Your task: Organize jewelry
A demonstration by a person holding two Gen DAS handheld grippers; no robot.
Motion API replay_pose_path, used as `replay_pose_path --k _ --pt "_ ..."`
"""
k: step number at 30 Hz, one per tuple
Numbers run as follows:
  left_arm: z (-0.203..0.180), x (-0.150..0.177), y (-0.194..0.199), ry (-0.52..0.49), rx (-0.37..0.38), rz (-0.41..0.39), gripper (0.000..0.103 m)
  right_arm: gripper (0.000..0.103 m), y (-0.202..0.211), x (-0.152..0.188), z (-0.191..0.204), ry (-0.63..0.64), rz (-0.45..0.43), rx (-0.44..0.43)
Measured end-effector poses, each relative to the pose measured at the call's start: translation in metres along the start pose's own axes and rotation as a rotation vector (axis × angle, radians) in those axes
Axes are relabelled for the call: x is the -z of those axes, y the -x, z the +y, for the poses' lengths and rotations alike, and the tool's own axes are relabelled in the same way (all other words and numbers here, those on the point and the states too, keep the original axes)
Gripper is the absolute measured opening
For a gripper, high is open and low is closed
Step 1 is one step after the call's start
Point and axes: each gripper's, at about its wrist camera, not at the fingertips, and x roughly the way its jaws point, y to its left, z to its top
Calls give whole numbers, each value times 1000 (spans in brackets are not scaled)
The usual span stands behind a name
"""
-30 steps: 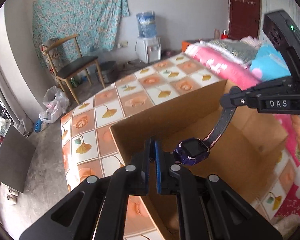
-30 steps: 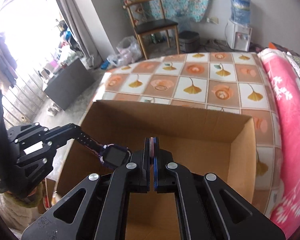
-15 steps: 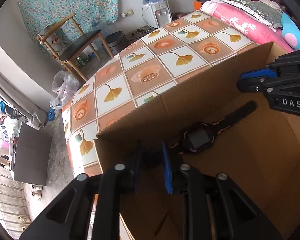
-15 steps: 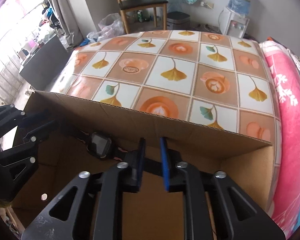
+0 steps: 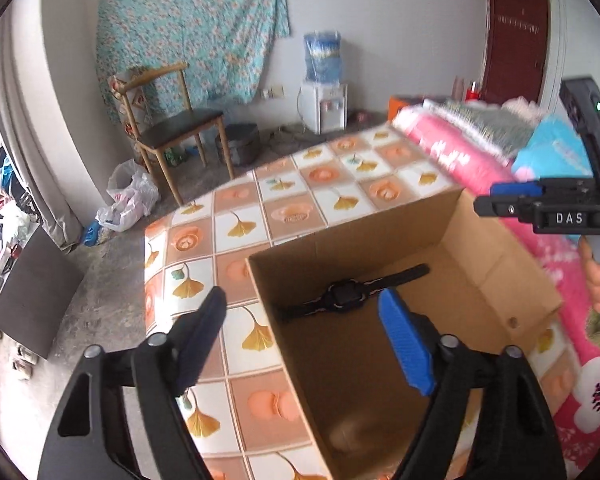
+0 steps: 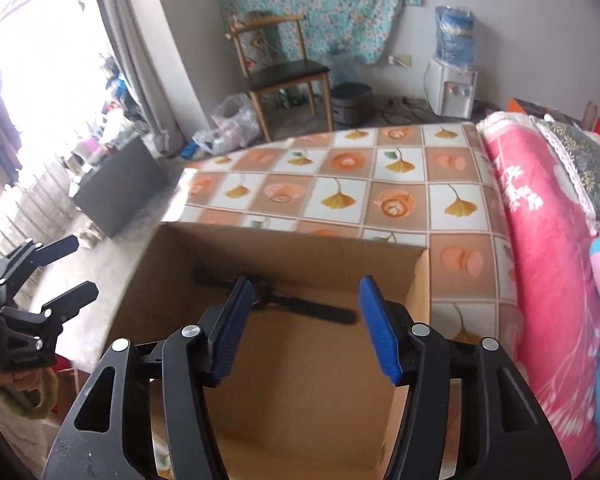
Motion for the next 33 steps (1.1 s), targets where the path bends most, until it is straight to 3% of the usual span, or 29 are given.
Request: replay_pose_path --k 2,6,9,12,14,17,20,24,27,29,33 --pt "2 20 28 17 10 -35 87 65 22 18 8 1 -20 -55" --pt "3 79 56 98 25 -1 94 68 46 76 29 23 0 -163" --pt "-7 133 43 146 -50 132 95 69 33 127 48 41 92 -160" --pt "-21 181 16 179 -58 265 95 69 -1 171 59 2 243 -135" --pt "-28 205 -3 180 -78 336 95 69 -23 190 64 -4 317 -46" --pt "-36 220 -19 179 -101 382 95 69 -44 205 67 -25 368 19" --pt "-43 225 -25 180 -85 392 95 69 -53 209 75 21 352 121" --pt "-46 227 -25 180 -97 380 97 70 -61 213 87 60 351 183" --pt "-44 227 -24 195 -88 373 97 81 -66 215 96 76 360 187" --pt "-44 228 -22 201 -86 369 98 94 -70 217 100 88 373 192" --pt "-42 227 -23 196 -90 377 98 95 -73 217 102 84 377 197"
